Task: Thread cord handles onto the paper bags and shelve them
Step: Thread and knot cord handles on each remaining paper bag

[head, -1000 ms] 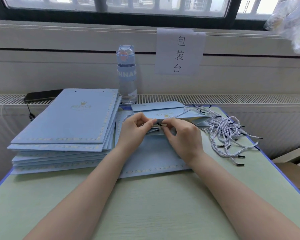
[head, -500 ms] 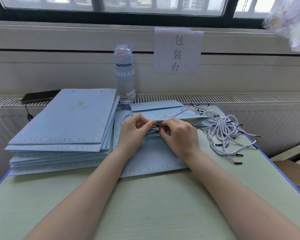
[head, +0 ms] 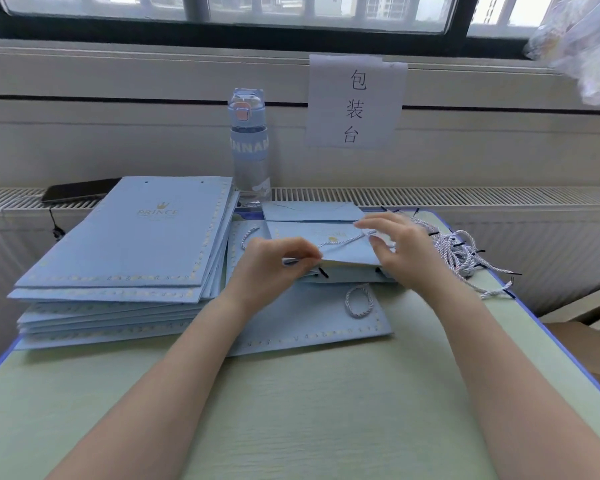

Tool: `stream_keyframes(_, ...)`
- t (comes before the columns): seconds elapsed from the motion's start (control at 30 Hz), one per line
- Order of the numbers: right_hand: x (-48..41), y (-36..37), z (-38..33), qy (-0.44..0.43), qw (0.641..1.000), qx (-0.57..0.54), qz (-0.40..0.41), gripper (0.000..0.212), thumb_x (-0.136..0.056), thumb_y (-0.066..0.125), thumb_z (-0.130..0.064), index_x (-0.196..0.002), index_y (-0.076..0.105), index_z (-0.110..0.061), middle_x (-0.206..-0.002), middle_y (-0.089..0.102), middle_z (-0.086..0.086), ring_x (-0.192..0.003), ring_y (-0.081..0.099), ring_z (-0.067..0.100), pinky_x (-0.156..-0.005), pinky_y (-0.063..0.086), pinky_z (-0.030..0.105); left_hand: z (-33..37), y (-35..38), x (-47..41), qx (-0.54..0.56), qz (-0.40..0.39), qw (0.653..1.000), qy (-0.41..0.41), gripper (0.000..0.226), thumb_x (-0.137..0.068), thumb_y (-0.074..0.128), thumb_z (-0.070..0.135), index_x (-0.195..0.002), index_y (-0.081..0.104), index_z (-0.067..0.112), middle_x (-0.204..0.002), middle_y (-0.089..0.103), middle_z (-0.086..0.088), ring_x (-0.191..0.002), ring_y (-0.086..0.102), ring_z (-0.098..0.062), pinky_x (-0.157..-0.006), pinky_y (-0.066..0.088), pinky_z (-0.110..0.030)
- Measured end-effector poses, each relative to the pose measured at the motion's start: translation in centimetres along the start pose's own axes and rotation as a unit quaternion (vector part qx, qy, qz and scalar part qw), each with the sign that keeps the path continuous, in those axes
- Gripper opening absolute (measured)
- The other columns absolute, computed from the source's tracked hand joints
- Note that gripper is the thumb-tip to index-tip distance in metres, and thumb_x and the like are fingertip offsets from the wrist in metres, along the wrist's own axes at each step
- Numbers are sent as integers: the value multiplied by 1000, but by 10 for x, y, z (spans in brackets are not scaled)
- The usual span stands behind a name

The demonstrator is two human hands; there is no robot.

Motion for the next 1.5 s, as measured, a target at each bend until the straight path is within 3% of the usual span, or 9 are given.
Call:
stream_keyframes(0.1, 5, 37, -17, -24, 990, -16, -134, 46, -91, 46, 4, -131, 54, -18, -134, 52, -1, -125, 41, 14, -104, 24, 17, 7, 4, 0, -26, -24, 999, 35, 7, -79, 74, 5, -83, 75, 11, -74, 66, 16, -67, 59, 12, -70, 41, -4)
stream_keyframes(0.27, 3, 44, -15, -3, 979, 9, -205, 24, -96, 50, -10, -116, 64, -13, -109, 61, 7, -105, 51, 21, -81, 32, 24, -1, -8, -2, -80, 8, 996, 47, 7, -79, 69, 17, -81, 75, 13, -72, 70, 9, -65, 60, 0, -64, 49, -18)
stream_keyframes(0.5, 3, -35, 36, 103, 994, 42, -1, 21, -94, 53, -7, -105, 71, -4, -96, 66, 12, -90, 54, 23, -75, 34, 25, -11, -28, -3, -102, 128, 986, -4, 11, -82, 66, 0, -86, 74, 7, -75, 71, 1, -73, 62, -4, -67, 46, -8)
stream_keyframes(0.6, 9, -69, 60, 162, 979, 90, 89, 21, -94, 54, -11, -104, 72, -7, -103, 68, 14, -99, 58, 30, -85, 38, 31, -8, -34, -3, -138, 154, 978, -7, 11, -85, 64, 3, -87, 74, 9, -73, 72, -1, -63, 64, -13, -60, 49, -20)
stream_keyframes(0.67, 13, -81, 69, 187, 971, 90, 121, 20, -93, 55, -12, -103, 72, -7, -106, 69, 13, -102, 59, 28, -83, 35, 23, -6, -36, -2, -173, 167, 970, -19, 11, -86, 63, 11, -87, 74, 14, -69, 71, 0, -60, 64, -21, -51, 48, -30)
stream_keyframes(0.9, 24, -97, 73, 251, 950, 42, 182, 17, -86, 66, -21, -90, 76, -8, -78, 71, 12, -76, 60, 17, -82, 41, 25, 3, -38, 1, -250, 201, 947, -24, 13, -87, 59, 15, -83, 71, 19, -54, 61, 0, -45, 43, -20, -44, 27, -17)
stream_keyframes(1.07, 17, -88, 78, 264, 947, -33, 178, 25, -94, 50, -25, -102, 71, -12, -68, 59, -2, -79, 59, 28, -80, 49, 36, 9, -31, 2, -295, 155, 942, 43, 10, -76, 58, 19, -75, 68, 22, -60, 63, 8, -54, 57, -16, -48, 33, -17)
stream_keyframes(1.27, -2, -46, 39, 183, 978, -59, 79, 38, -101, 36, -19, -137, 48, -11, -112, 52, 5, -96, 54, 22, -91, 43, 34, 23, -16, 3, -270, 100, 951, 112, 19, -77, 49, 22, -73, 67, 19, -68, 66, 9, -68, 62, -16, -48, 40, -20)
stream_keyframes(1.5, 1, 3, 8, 126, 982, -141, 2, 13, -78, 74, -7, -84, 68, -16, -72, 68, -2, -64, 62, 6, -71, 53, 23, 1, 48, 5, -207, -118, 970, 48, 29, -86, 65, 34, -110, 69, 19, -111, 68, 5, -106, 61, -14, -78, 53, -32)
Point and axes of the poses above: each hand's wrist, its own x-axis away from the middle knuckle, its own y-axis out of the palm, z = x × y, the point moved 6 cm from there along -x, towards the middle knuckle
